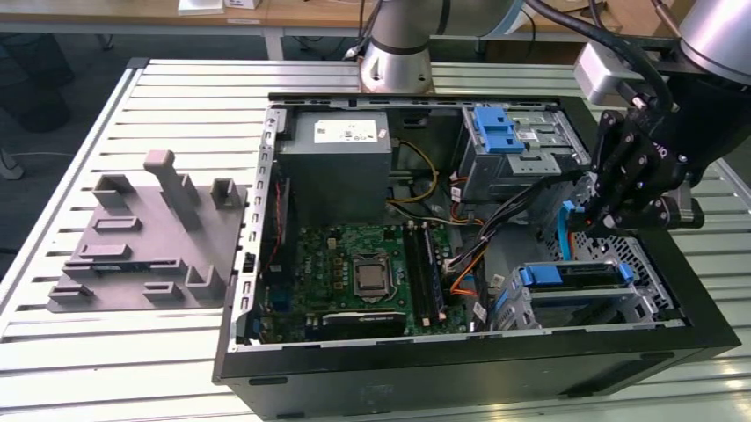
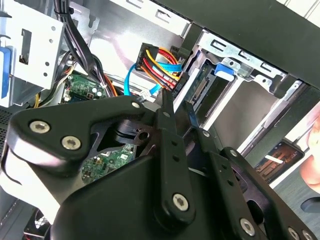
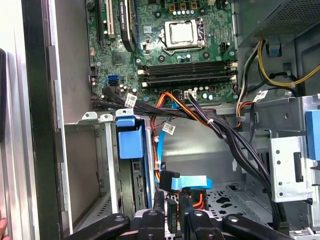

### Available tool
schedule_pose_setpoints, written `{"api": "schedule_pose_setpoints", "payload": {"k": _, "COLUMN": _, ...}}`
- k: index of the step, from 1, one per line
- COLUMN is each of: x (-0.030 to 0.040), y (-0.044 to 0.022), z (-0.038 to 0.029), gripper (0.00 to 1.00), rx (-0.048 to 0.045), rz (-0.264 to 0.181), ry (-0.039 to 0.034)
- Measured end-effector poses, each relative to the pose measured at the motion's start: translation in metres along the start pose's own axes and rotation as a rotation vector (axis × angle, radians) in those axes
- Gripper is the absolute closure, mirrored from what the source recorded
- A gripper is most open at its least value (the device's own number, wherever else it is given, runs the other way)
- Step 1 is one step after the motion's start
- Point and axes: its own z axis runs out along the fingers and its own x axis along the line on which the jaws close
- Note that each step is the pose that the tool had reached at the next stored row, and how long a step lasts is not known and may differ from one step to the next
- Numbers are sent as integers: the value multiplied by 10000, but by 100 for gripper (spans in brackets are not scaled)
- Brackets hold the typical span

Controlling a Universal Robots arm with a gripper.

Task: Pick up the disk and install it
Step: 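Insert the first disk wire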

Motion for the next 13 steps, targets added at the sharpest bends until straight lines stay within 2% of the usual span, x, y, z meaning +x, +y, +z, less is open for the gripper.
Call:
{"api": "schedule_pose_setpoints", "payload": {"k": 9, "x": 0, "y": 0, "z": 2, "gripper": 74, "rx": 0, "rz": 0, "ry": -1}}
{"api": "schedule_pose_setpoints", "payload": {"k": 13, "x": -3, "y": -29, "z": 1, "gripper": 74, "rx": 0, "rz": 0, "ry": -1}}
